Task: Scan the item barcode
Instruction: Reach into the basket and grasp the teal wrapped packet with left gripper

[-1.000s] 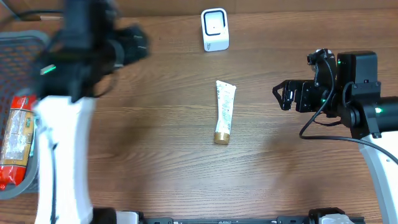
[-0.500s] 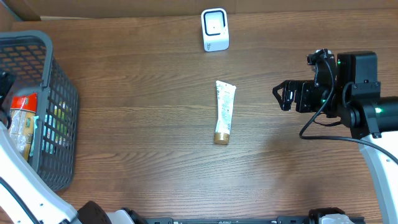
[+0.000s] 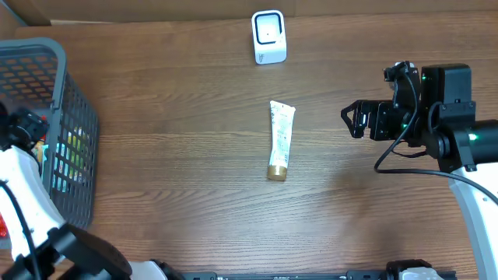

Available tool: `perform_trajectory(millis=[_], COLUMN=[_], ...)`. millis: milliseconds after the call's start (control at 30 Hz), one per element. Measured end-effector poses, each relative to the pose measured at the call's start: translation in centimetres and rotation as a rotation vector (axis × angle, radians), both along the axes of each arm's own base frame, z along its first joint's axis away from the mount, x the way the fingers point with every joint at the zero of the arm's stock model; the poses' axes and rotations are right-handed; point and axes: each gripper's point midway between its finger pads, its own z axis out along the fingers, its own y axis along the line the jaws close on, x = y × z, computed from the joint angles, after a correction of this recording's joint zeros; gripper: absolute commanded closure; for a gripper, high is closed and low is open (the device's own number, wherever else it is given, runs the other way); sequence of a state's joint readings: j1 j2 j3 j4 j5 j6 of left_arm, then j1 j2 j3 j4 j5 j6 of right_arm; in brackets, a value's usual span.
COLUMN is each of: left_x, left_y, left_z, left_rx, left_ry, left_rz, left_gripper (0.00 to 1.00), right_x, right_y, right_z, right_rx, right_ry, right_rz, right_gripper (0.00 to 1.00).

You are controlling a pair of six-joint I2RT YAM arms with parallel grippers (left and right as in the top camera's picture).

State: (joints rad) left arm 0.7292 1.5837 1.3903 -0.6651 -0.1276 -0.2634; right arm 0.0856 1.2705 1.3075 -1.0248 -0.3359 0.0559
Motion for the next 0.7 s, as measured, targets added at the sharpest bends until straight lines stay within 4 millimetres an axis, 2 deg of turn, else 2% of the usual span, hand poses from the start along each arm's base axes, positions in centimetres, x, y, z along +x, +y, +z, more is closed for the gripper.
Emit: perform_trajectory(millis=[33,200,267,367,467,700], left_x=[0.2,0.8,0.8,0.6,0.6,0.6], left_y=[0.2,1.5,1.6,1.3,1.3,1.6], left_z=[-2.1,-7.3,-10.2,-12.1,-13.4,-14.3], left_rx=[0.006,0.026,-0.002,-0.026,-0.033,-0.008], left_ry=[0.060,0.232,0.300,0.345,0.385,0.452], left_rz=[-0.051,-0.171,-0.217,-0.249,-0.290,-0.373], left_gripper=[0.21,0.25,0.24,0.24,0.29,0.27], right_x=[0.0,0.2,0.3,0.4,0.6,0.8], right_y=[0.0,0.0,0.0,0.0,0.1,0.1], right_z=[-0.1,-0.6,-0.8,-1.1,-1.6,-2.1], right_rx=[0.000,-0.001,-0.002,-0.003,-0.005,-0.006], right_ry=[0.002,0.019,0.025,0.036,0.050,0.069], right_rz=[0.000,0.001,0.000,0.001,0.000,0.000], right_gripper=[0.00,0.00,0.00,0.00,0.00,0.00])
